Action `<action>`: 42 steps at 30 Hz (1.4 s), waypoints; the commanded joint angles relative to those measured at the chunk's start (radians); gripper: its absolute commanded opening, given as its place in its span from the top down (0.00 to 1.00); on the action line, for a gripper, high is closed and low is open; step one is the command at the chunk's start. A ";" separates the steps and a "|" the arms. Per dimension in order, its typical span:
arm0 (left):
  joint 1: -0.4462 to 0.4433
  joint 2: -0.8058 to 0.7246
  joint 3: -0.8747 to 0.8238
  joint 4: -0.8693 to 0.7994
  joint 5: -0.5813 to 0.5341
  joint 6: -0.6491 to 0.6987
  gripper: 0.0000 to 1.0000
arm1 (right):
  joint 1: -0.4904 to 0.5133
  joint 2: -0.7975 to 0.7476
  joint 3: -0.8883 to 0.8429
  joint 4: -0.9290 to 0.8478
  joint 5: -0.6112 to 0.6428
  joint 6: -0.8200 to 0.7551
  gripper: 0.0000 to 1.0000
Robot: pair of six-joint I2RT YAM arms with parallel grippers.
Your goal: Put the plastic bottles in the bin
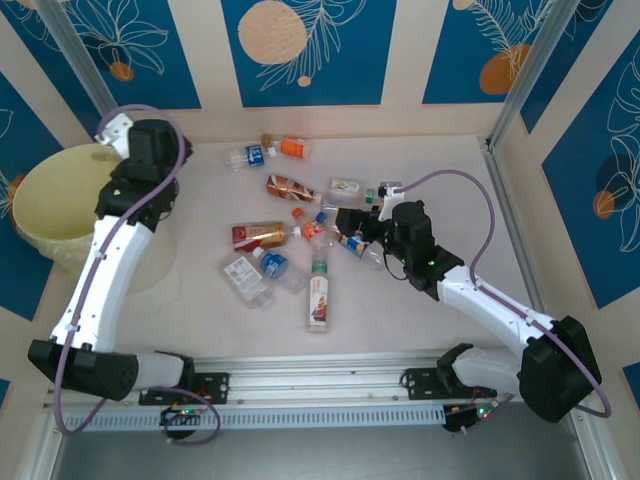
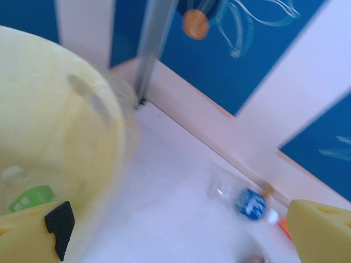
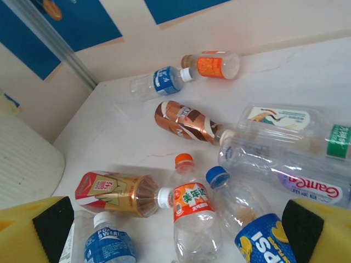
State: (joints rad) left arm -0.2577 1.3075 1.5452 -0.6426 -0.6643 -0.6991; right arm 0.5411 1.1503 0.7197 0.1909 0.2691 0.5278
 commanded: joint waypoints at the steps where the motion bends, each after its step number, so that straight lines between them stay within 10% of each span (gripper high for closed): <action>1: -0.101 0.004 -0.039 -0.005 -0.076 0.020 0.00 | -0.026 -0.029 -0.023 -0.006 0.035 0.069 0.00; 28: -0.362 -0.072 -0.709 -0.103 0.526 -0.334 0.00 | -0.081 -0.135 -0.118 0.004 -0.006 0.095 0.00; 42: -0.352 0.107 -0.800 0.067 0.507 -0.301 0.00 | -0.082 -0.137 -0.119 -0.006 -0.040 0.074 0.00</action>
State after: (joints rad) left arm -0.6155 1.3861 0.8082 -0.5850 -0.1459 -1.0149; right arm 0.4633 1.0245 0.6189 0.1734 0.2417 0.6064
